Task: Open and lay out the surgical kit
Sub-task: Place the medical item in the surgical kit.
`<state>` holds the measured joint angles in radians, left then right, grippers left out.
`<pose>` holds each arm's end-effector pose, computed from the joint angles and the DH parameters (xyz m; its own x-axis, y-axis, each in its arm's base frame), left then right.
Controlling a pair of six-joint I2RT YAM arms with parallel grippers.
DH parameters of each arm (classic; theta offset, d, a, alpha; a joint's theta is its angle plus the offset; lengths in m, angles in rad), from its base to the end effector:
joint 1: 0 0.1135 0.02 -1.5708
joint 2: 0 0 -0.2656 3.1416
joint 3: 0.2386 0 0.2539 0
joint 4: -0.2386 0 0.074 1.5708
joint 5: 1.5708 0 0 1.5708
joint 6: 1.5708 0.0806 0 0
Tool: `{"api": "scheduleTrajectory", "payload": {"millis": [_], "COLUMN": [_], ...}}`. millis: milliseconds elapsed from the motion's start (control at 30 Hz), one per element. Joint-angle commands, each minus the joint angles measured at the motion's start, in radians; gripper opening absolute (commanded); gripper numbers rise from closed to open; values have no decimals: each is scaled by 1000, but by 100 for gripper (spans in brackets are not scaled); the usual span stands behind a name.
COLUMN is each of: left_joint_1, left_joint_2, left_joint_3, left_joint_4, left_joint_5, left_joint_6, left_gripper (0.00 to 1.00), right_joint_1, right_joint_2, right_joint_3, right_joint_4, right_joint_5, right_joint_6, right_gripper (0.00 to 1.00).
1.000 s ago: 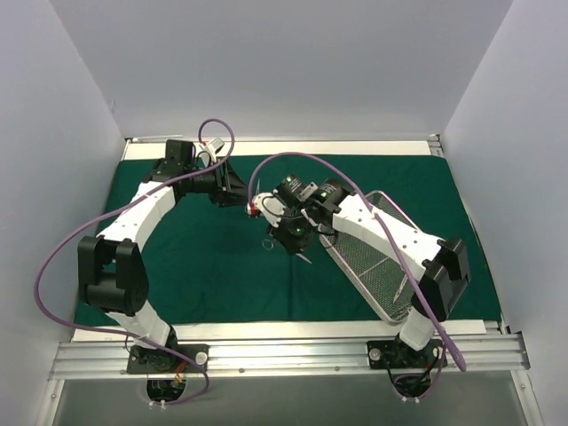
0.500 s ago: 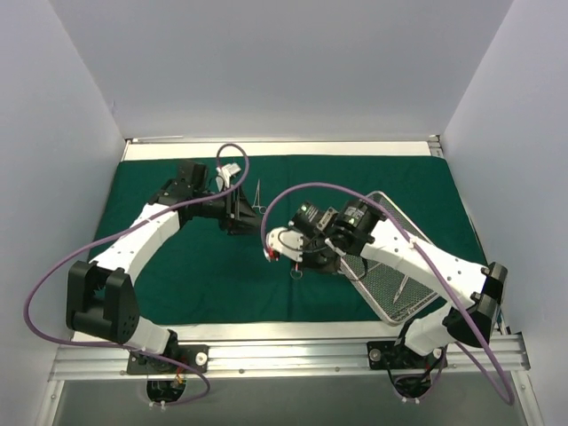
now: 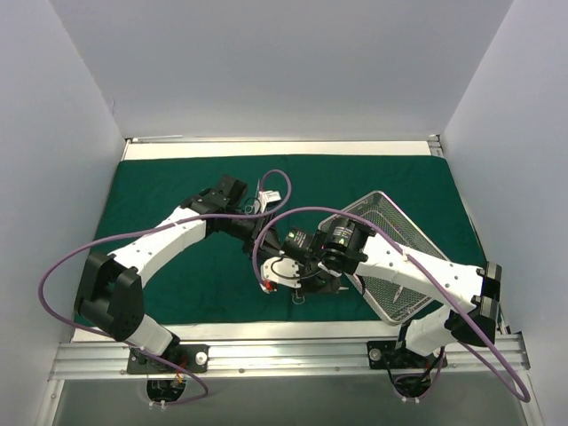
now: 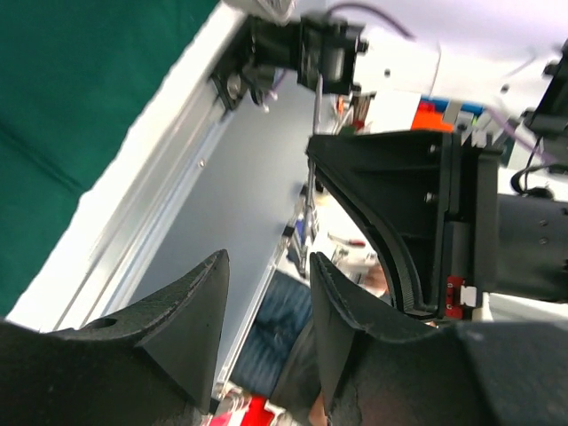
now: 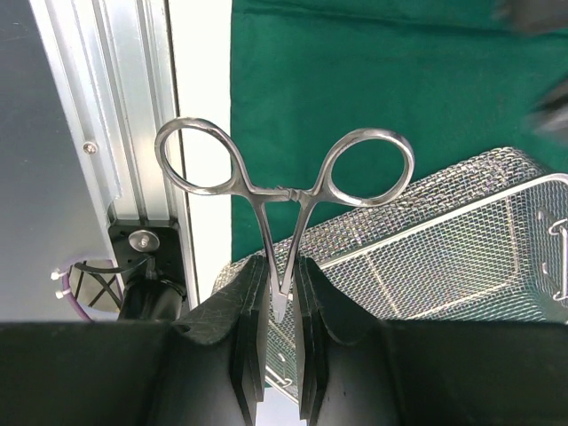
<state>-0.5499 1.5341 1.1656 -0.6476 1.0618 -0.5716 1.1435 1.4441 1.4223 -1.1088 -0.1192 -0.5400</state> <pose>0.2375 -0.2281 0.2497 -0.9594 0.2789 -0.0414 0.1519 0.3876 -0.9092 0.1156 0.2770 0.2922 0.1538 -0.8940 -0.4208 -0.9858 -0.1099 -0.1268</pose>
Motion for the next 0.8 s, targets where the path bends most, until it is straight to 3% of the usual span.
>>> {"api": "scheduleTrajectory", "payload": {"millis": [0, 200, 600, 767], "left_joint_1": [-34, -90, -153, -153], "left_joint_2": [-9, -8, 37, 58], "left_joint_3": [55, 28, 51, 57], "left_joint_4": [-12, 72, 66, 68], "left_joint_5": [38, 61, 67, 75], "left_joint_6": [33, -17, -19, -20], "left_gripper": [50, 49, 45, 37], "right_joint_1": [5, 15, 28, 27], "right_joint_2": [-21, -17, -28, -34], "right_joint_3": [16, 27, 24, 18], "right_joint_4": [-62, -63, -66, -68], "right_joint_5": [15, 10, 6, 4], "right_joint_6": [-3, -2, -8, -11], "right_gripper": [0, 0, 0, 0]}}
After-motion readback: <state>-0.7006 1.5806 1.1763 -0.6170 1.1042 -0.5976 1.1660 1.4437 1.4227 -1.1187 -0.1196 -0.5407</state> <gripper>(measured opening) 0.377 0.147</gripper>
